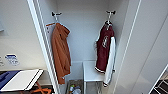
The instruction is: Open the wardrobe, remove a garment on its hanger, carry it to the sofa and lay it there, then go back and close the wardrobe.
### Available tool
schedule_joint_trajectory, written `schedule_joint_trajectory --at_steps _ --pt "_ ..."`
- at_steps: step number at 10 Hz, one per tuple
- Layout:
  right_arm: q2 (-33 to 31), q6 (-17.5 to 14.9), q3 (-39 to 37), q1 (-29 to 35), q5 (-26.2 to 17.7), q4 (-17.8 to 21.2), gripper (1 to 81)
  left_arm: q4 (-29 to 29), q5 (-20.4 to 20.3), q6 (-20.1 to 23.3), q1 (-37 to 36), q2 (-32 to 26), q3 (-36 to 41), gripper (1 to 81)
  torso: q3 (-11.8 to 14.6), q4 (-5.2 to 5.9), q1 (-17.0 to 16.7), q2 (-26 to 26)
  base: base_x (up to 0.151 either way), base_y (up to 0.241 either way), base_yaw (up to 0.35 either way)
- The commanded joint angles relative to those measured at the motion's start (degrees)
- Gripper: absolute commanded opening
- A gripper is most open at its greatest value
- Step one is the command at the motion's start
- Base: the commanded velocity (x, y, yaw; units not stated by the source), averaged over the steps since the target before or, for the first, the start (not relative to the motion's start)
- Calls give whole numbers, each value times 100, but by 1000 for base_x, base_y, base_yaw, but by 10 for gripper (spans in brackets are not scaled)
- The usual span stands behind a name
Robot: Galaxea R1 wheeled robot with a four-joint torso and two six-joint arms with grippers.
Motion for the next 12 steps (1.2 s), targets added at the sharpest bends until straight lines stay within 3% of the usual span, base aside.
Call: schedule_joint_trajectory --at_steps 1,3,6,7,8,10,12 --pt "-14 -24 62 227 -339 -65 811 -407 81 30 -439 -181 -69 811 0 0 0 0 0 0 0" --pt "-5 -24 71 244 -348 -74 811 -715 47 30 -132 -496 -69 811 0 0 0 0 0 0 0" --pt "3 -33 71 262 -418 -83 811 -489 72 133 351 -657 -42 811 0 0 0 0 0 0 0" --pt "47 -33 71 297 -418 -100 811 443 81 635 597 -454 -25 811 0 0 0 0 0 0 0" --pt "91 -24 71 341 -470 -144 811 1320 98 803 791 -278 -16 811 0 0 0 0 0 0 0" --pt "144 -24 45 411 -620 -205 811 2644 467 812 1080 -225 80 811 0 0 0 0 0 0 0" --pt "144 -24 27 437 -620 -215 811 4292 502 795 1449 -425 411 811 0 0 0 0 0 0 0"
